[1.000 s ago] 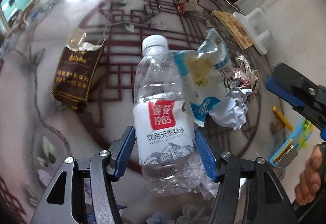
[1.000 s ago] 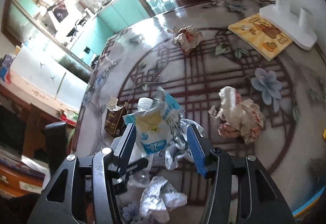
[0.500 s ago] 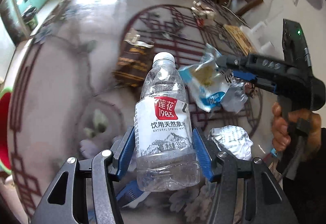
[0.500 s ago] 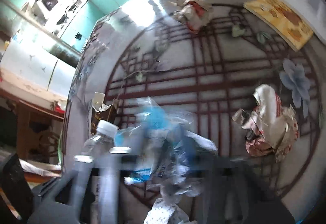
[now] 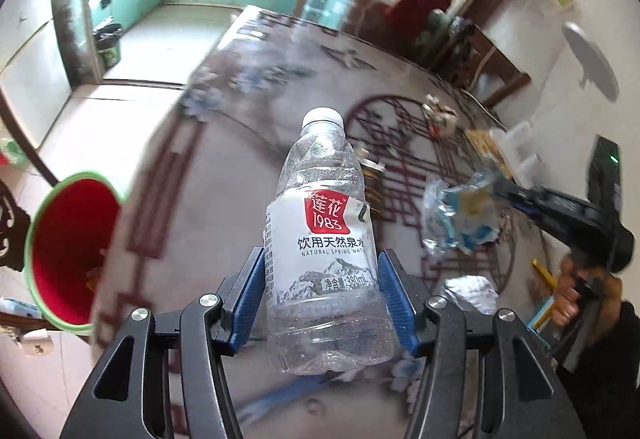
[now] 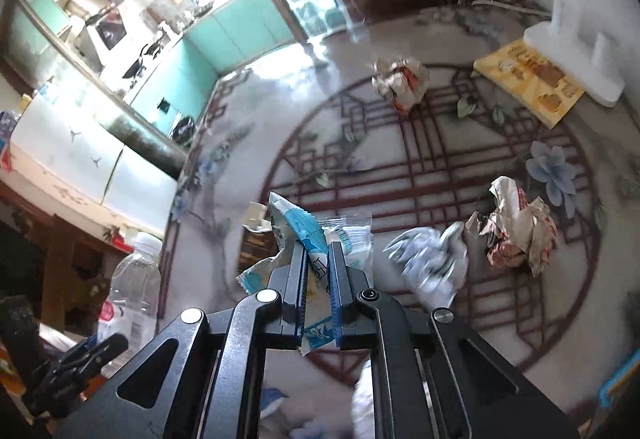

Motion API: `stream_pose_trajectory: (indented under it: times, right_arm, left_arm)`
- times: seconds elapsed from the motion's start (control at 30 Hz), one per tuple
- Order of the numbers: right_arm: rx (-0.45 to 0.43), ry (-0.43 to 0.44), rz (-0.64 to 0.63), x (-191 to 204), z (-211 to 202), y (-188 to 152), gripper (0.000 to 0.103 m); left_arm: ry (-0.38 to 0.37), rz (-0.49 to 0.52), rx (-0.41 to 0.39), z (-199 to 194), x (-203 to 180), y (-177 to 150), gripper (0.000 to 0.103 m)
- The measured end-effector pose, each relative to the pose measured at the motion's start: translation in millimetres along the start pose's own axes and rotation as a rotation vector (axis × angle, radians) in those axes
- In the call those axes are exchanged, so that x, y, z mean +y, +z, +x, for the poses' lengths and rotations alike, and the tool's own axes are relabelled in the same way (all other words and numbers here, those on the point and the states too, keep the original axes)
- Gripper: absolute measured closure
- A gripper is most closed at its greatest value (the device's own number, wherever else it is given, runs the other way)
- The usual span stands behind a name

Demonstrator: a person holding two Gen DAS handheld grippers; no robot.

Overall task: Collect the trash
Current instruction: 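Carry the water bottle and wrapper over the red bin with both tools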

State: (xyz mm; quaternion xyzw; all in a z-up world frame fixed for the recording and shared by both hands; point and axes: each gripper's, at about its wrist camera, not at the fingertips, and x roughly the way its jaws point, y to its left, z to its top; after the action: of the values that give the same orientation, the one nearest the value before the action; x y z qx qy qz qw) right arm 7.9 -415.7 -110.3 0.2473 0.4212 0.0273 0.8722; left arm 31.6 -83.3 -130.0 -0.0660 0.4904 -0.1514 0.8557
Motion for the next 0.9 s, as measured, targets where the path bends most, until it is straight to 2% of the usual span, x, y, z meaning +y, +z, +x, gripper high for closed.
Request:
stream_pose_trajectory:
  times: [0.2,0.37,0.6,0.73,0.9]
  right_arm:
    - [-0.048,-0.029,-0.039,50,-13,-10,0.093]
    - [-0.058,-0.038,-0.066,84,-10,-20,0.093]
    - [-0.039,-0.012,-0.090,131,7,-33,0.093]
    - [-0.040,0.032,-0.096,166,17,-38,0.093]
    - [-0.011,0.058,-0.193,216,40,-47,0.093]
  left_arm:
    - [0.007,-0.033,-0.021,-18,61,2,0.048]
    - [0.008,-0.059,-0.027,-22,96,5,0.048]
    - [0.007,-0.072,-0.049,-32,129,8,0.048]
    - [0.029,-0.101,-0.066,-38,154,11,0.048]
    - [0.068,-0.167,-0.085,-45,192,8,0.048]
